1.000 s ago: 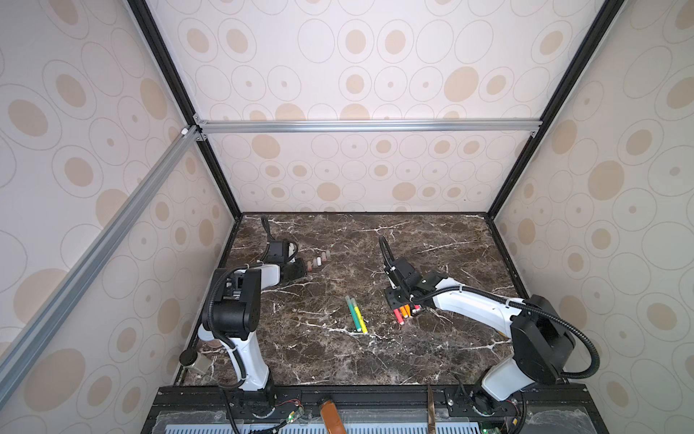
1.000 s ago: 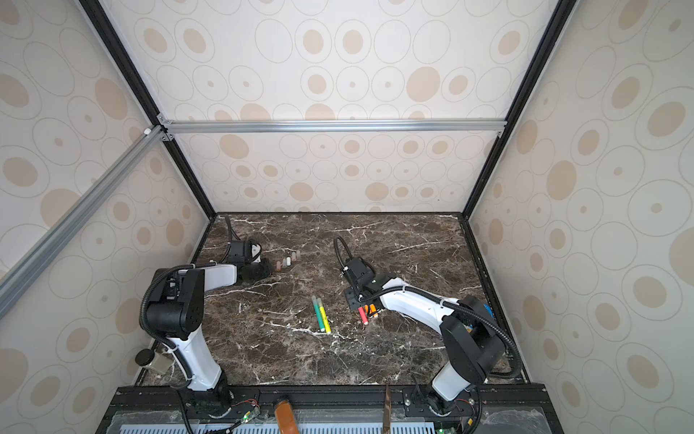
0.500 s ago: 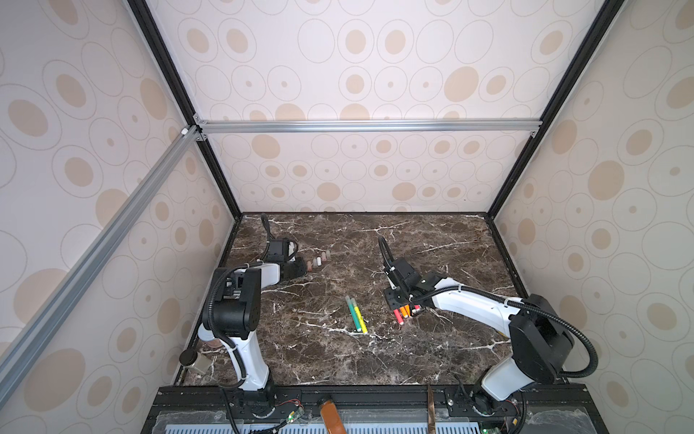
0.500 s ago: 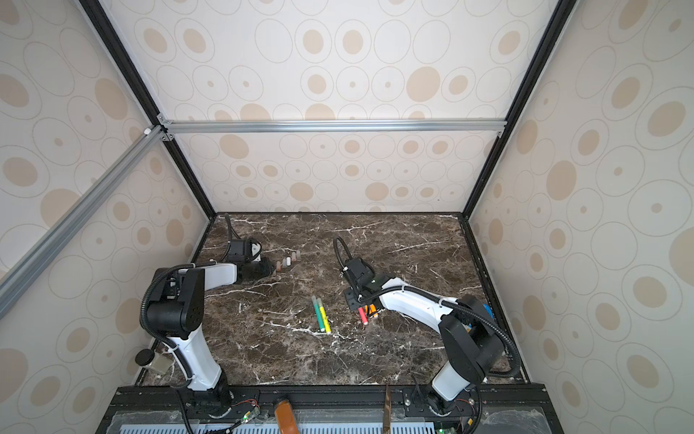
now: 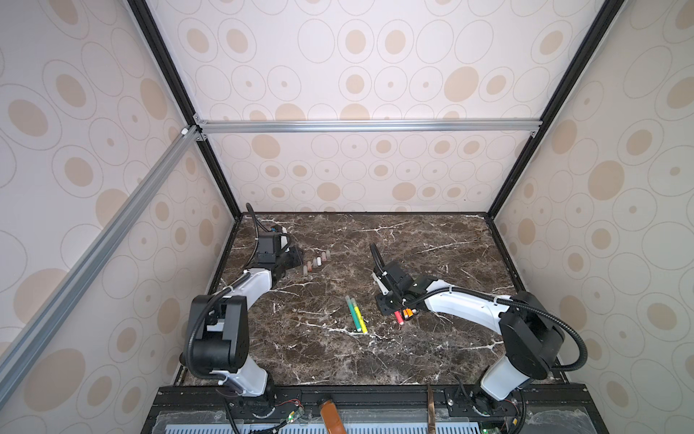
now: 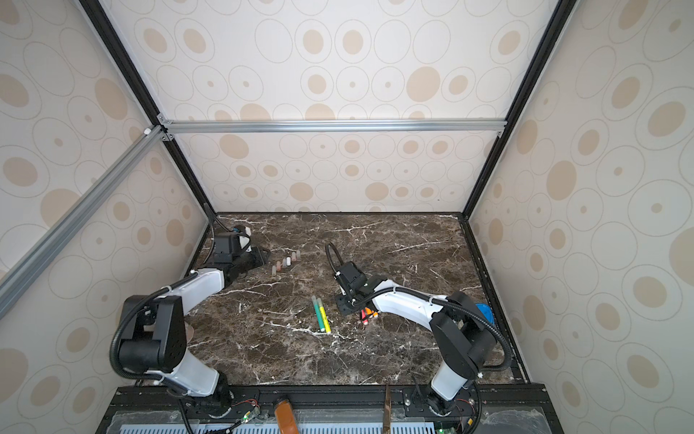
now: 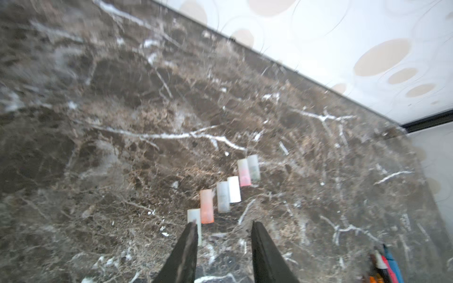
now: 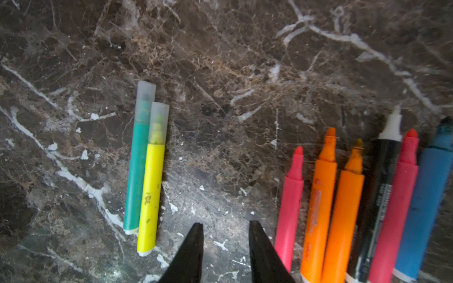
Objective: Remove pen caps from pens
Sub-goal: Place the pen cap at the top-left of the table, then pick up the pen from the center of the table.
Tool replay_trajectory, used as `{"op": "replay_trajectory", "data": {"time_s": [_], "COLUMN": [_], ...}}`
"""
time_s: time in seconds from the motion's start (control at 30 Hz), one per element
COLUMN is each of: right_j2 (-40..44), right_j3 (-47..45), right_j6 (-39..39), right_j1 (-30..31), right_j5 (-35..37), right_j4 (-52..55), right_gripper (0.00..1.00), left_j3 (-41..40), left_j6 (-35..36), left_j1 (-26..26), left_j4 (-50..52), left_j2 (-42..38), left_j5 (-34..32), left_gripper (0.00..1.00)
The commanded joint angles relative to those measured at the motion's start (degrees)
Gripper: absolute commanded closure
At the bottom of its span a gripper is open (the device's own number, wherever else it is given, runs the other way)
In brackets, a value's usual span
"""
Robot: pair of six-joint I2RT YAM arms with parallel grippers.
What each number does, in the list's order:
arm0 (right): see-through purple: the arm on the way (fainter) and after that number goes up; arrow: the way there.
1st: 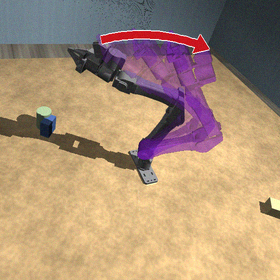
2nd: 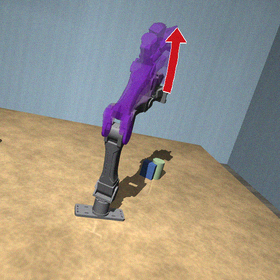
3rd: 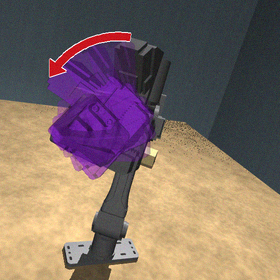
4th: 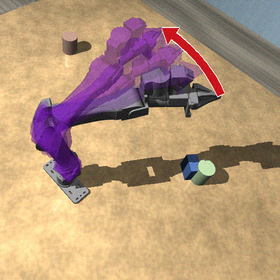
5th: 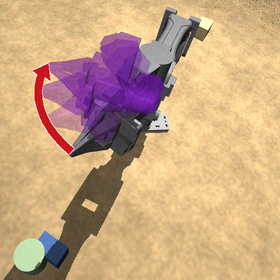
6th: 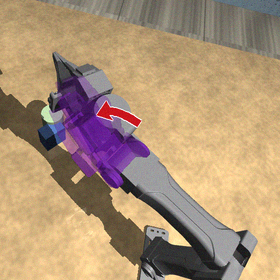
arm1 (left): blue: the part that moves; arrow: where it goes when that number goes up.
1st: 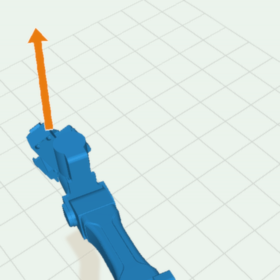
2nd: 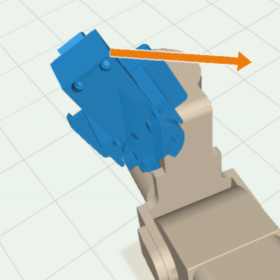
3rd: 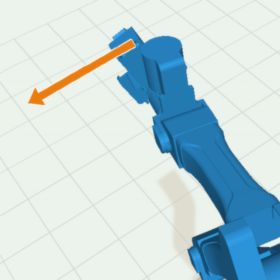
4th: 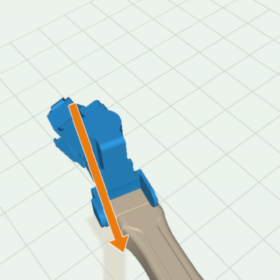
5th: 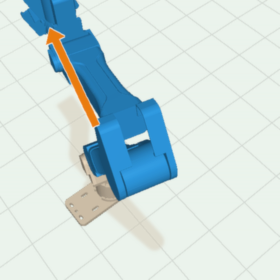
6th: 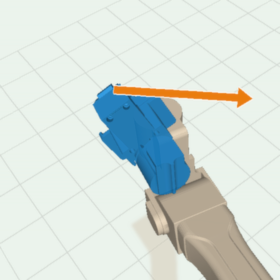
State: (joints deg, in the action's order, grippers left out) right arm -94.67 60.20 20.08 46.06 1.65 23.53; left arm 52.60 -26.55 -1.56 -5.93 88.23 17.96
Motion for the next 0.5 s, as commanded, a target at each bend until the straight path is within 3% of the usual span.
{"op": "replay_trajectory", "data": {"time_s": [0.0,0.1,0.2,0.47], "right_j2": [-2.0,-3.7,-5.2,-9.3], "right_j3": [2.4,3.6,4.7,7.7], "right_j6": [2.2,3.2,4.1,5.2], "right_j1": [2.4,4.0,5.2,6.7], "right_j5": [-0.8,-0.8,-0.9,-0.2], "right_j4": [-0.1,-0.2,-0.2,1.7], "right_gripper": [0.65,0.65,0.65,0.65], "left_j3": [-2.7,-5.0,-7.4,-11.7], "left_j6": [-2.0,-3.3,-4.5,-8.3], "left_j1": [0.5,0.6,0.6,0.6], "left_j4": [-3.1,-4.8,-6.5,-12.3], "left_j2": [-5.4,-9.2,-11.2,-11.5], "left_j5": [0.3,1.0,2.2,5.8], "left_gripper": [0.51,0.34,0.02,0.0]}}
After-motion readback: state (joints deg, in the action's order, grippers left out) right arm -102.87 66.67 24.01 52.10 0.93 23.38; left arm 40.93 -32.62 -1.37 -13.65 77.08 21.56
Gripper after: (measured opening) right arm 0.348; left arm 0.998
